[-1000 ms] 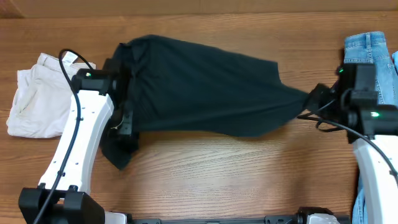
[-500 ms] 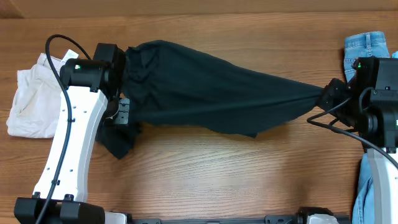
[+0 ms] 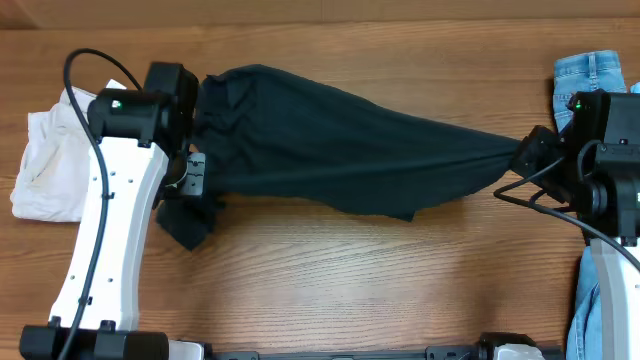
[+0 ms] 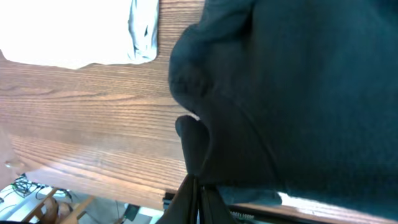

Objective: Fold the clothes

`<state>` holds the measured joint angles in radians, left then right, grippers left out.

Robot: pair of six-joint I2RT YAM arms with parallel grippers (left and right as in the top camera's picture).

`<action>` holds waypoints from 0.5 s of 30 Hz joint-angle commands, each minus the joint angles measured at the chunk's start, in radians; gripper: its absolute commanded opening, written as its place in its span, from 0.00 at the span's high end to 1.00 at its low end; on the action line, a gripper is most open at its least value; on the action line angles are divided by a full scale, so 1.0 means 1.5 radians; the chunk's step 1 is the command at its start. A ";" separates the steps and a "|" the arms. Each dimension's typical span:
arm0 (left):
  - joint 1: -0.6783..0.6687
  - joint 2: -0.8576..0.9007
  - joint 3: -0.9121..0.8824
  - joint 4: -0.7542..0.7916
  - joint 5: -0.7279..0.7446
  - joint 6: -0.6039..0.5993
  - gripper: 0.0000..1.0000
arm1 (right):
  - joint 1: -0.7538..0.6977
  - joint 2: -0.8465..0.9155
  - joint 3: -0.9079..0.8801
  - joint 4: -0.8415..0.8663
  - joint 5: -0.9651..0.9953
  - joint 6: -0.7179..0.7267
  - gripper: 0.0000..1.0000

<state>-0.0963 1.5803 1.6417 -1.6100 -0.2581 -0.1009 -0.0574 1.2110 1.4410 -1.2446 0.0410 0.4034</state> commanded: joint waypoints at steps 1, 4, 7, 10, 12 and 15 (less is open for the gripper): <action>0.004 -0.004 0.070 -0.019 -0.009 0.007 0.96 | -0.004 -0.007 0.023 0.013 -0.031 -0.039 0.96; 0.004 -0.004 0.115 -0.037 -0.009 0.008 0.96 | -0.004 -0.008 0.031 0.030 -0.135 -0.110 0.96; 0.004 -0.004 0.165 -0.047 -0.008 0.013 0.96 | -0.005 -0.008 0.056 0.036 -0.150 -0.110 0.96; 0.004 -0.004 0.195 -0.053 -0.009 0.018 0.96 | -0.011 -0.008 0.077 0.031 -0.110 -0.066 0.96; 0.004 -0.004 0.207 -0.053 -0.010 0.018 0.96 | -0.012 -0.008 0.089 0.028 -0.085 -0.061 0.96; 0.004 -0.004 0.209 -0.053 -0.010 0.020 0.96 | -0.012 -0.008 0.117 0.022 -0.019 -0.058 0.96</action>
<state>-0.0963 1.5803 1.9274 -1.6859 -0.2588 -0.0944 -0.0658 1.2110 1.5486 -1.2095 -0.1032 0.2966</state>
